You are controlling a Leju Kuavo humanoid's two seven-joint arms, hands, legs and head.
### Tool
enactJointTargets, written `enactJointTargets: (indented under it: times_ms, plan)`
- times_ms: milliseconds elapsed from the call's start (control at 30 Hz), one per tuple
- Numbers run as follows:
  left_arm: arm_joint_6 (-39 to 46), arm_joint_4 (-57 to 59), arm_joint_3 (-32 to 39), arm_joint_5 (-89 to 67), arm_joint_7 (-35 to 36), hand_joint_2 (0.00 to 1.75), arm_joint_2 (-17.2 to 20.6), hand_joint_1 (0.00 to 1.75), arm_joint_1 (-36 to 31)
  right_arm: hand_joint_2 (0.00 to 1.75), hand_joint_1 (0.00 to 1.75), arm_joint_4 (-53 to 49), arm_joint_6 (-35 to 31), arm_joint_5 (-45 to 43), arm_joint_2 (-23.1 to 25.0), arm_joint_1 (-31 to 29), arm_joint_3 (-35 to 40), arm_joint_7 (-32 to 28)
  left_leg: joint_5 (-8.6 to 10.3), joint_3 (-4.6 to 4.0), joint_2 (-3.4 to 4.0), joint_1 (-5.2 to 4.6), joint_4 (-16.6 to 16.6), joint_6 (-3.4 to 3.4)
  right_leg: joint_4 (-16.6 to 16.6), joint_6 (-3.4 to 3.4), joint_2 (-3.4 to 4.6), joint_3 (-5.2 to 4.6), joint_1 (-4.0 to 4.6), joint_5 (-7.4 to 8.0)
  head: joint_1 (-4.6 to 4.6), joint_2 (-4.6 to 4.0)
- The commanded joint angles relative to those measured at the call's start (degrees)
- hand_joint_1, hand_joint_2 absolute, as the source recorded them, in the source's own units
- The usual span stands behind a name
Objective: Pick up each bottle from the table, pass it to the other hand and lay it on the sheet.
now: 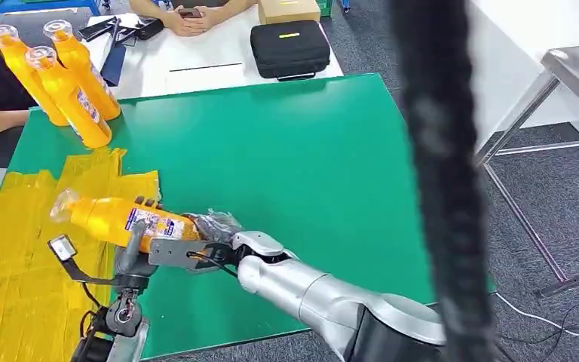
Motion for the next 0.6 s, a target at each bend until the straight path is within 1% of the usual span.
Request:
enactJointTargets:
  times_ms: [33, 67, 100, 133, 200, 233, 267, 300, 333, 367, 400, 433, 467, 500, 533, 567, 600]
  plan:
    - [-1.2, 1.2, -3.1, 2.7, 2.2, 1.75, -1.9, 1.75, -4.4, 1.75, 1.75, 1.0, 2.0, -0.4, 0.1, 1.8, 4.9, 0.7, -0.1, 0.24, -0.3, 0.11, 0.0, -0.15, 0.0, -0.01, -0.4, 0.38, 0.11, -0.18, 0.0, 0.0]
    - [-1.0, 1.2, -3.1, 2.7, 2.2, 1.75, -1.8, 1.75, -4.5, 1.75, 1.75, 1.2, 2.0, -0.5, 0.1, 1.8, 4.8, 0.7, -0.03, 0.13, -0.22, 0.07, 0.0, -0.1, 0.0, 0.0, -0.29, 0.23, 0.07, -0.1, -0.02, 0.0]
    - [-0.2, 1.1, -3.4, 1.9, 1.5, 1.75, -1.7, 1.75, -4.6, 1.75, 1.75, 1.3, 1.9, -0.6, 0.1, 1.9, 4.7, 0.7, -0.12, 0.27, -0.27, 0.12, 0.0, -0.16, 0.0, -0.01, -0.38, 0.41, 0.13, -0.19, 0.0, 0.0]
    - [0.7, 1.0, -3.5, 0.7, 0.6, 1.75, -1.5, 1.75, -4.7, 1.75, 1.75, 1.5, 1.7, -0.7, 0.1, 1.9, 4.6, 0.7, -0.05, 0.14, -0.2, 0.06, 0.0, -0.11, 0.0, 0.0, -0.3, 0.25, 0.07, -0.12, -0.04, 0.0]
    - [4.2, 0.5, -3.7, -3.6, -2.7, 1.75, -1.1, 1.75, -5.0, 1.75, 1.75, 2.0, 0.7, -0.8, 0.1, 1.7, 4.1, 0.4, -0.2, 0.37, -0.3, 0.17, 0.1, -0.23, 0.0, -0.02, -0.47, 0.55, 0.18, -0.29, -0.02, 0.0]
    - [5.6, 0.2, -3.6, -5.1, -3.8, 1.75, -0.9, 1.75, -5.0, 1.75, 1.75, 2.3, 0.4, -0.9, 0.1, 1.4, 3.8, 0.2, -0.05, 0.14, -0.21, 0.09, 0.0, -0.13, 0.0, -0.01, -0.33, 0.26, 0.1, -0.12, -0.02, 0.0]
    - [5.7, 0.2, -3.5, -5.1, -3.8, 1.75, -0.9, 1.75, -5.1, 1.75, 1.31, 2.4, 0.5, -0.9, 0.1, 1.3, 3.7, 0.2, -0.13, 0.28, -0.29, 0.13, 0.1, -0.19, 0.0, -0.02, -0.44, 0.44, 0.15, -0.23, -0.02, 0.0]
    - [7.6, -0.8, -3.1, -7.3, -5.2, 1.75, -0.7, 1.75, -4.9, 0.0, 0.0, 2.6, 0.3, -2.2, 0.1, 1.2, 1.9, -1.5, -0.05, 0.12, -0.21, 0.09, 0.0, -0.13, 0.0, -0.01, -0.33, 0.25, 0.1, -0.12, -0.02, 0.0]
    - [7.9, -1.0, -2.8, -7.5, -5.2, 1.75, -0.6, 1.75, -4.8, 0.0, 0.0, 3.1, 0.8, -2.5, 0.1, 0.9, 1.5, -2.0, -0.17, 0.32, -0.28, 0.14, 0.1, -0.2, 0.0, -0.02, -0.45, 0.48, 0.16, -0.26, -0.02, 0.0]
    - [7.9, -1.2, -2.7, -7.6, -5.2, 1.75, -0.6, 1.75, -4.7, 0.0, 0.0, 3.4, 1.0, -2.5, 0.1, 0.8, 1.3, -2.4, -0.08, 0.17, -0.18, 0.11, 0.0, -0.15, 0.0, -0.01, -0.31, 0.29, 0.12, -0.14, 0.0, 0.0]
    - [13.8, -2.7, -2.2, -13.6, -8.8, 1.75, -0.3, 1.75, -4.2, 0.0, 0.0, 4.3, -0.5, -3.5, 0.1, 0.4, -0.8, -2.6, -0.18, 0.31, -0.21, 0.14, 0.1, -0.21, 0.0, -0.02, -0.37, 0.46, 0.15, -0.24, -0.02, 0.0]
    - [18.0, -4.4, -1.4, -17.8, -10.9, 1.75, 0.4, 1.75, -3.5, 0.0, 0.0, 6.3, -2.1, -4.2, 0.1, -0.8, -3.9, -5.6, -0.07, 0.1, -0.08, 0.08, 0.0, -0.13, 0.0, -0.01, -0.2, 0.2, 0.08, -0.09, 0.02, 0.0]
    - [22.3, -5.9, -0.4, -21.9, -12.0, 1.75, 0.9, 1.75, -2.9, 0.0, 0.0, 8.2, -2.6, -4.4, 0.1, -2.0, -7.0, -8.4, -0.16, 0.24, -0.1, 0.1, 0.1, -0.19, 0.1, -0.02, -0.26, 0.36, 0.11, -0.19, -0.02, 0.0]
    - [21.5, -6.4, 0.6, -22.2, -11.4, 1.75, 1.1, 1.75, -2.7, 0.0, 0.0, 9.4, -1.6, -3.7, 0.0, -2.8, -8.6, -9.4, -0.08, 0.11, -0.04, 0.09, 0.1, -0.15, 0.0, -0.02, -0.17, 0.21, 0.1, -0.09, -0.02, 0.0]
    - [21.2, -6.5, 1.0, -22.4, -11.1, 1.75, 1.0, 1.75, -2.6, 0.0, 0.0, 9.6, -1.3, -3.2, 0.1, -2.9, -9.3, -9.7, -0.22, 0.28, -0.08, 0.15, 0.2, -0.23, 0.1, -0.04, -0.25, 0.41, 0.16, -0.22, 0.02, 0.0]
    - [21.2, -6.5, 1.0, -22.4, -11.1, 1.75, 1.0, 1.75, -2.6, 0.0, 0.0, 9.6, -1.3, -3.2, 0.1, -2.9, -9.3, -9.7, -0.09, 0.11, -0.05, 0.08, 0.1, -0.15, 0.0, -0.02, -0.19, 0.21, 0.08, -0.1, 0.0, 0.0]
    - [21.2, -6.5, 1.1, -22.5, -11.1, 1.75, 0.8, 1.75, -2.6, 0.0, 0.0, 9.3, -1.4, -2.9, 0.1, -2.7, -9.4, -9.7, -0.2, 0.28, -0.06, 0.12, 0.2, -0.23, 0.1, -0.04, -0.24, 0.4, 0.13, -0.22, -0.02, 0.0]
